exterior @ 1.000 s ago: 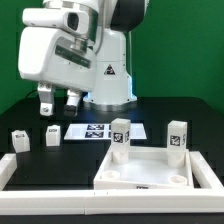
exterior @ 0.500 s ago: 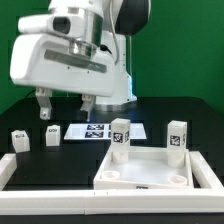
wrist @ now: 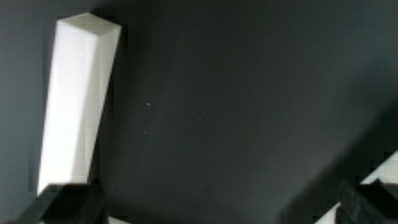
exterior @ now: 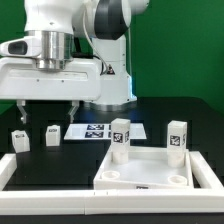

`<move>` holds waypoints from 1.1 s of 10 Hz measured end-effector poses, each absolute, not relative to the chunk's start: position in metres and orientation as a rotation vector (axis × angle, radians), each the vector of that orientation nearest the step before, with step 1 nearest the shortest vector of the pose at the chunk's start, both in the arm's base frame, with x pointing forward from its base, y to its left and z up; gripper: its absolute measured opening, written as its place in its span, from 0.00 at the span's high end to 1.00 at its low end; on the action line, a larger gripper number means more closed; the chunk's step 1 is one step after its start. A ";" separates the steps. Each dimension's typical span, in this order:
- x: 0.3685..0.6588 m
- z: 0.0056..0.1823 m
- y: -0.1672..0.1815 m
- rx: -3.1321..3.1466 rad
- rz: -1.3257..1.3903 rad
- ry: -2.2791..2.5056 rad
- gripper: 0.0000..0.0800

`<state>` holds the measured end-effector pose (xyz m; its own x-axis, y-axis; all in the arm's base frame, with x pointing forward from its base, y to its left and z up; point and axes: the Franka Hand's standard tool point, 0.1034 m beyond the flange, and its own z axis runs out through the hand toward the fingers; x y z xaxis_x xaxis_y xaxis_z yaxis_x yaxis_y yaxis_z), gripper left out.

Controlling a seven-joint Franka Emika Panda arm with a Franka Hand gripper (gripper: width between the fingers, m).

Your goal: Assemble square table

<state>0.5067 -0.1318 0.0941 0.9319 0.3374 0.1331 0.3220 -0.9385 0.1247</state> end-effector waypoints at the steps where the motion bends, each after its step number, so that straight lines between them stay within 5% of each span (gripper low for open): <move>1: 0.507 0.094 -0.129 3.007 0.238 0.431 0.19; 4: 0.503 0.090 -0.127 3.041 0.201 0.346 0.19; 8: 0.438 0.064 -0.129 3.189 -0.268 0.143 0.19; 11: 0.431 0.060 -0.119 3.192 -0.576 0.136 0.19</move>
Offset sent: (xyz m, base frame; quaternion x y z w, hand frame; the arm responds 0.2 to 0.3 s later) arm 0.0000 0.0000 0.0000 0.0000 -0.0650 0.0000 0.9979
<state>0.4309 -0.1187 0.0602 0.9337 0.1005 -0.3436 0.0633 -0.9910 -0.1176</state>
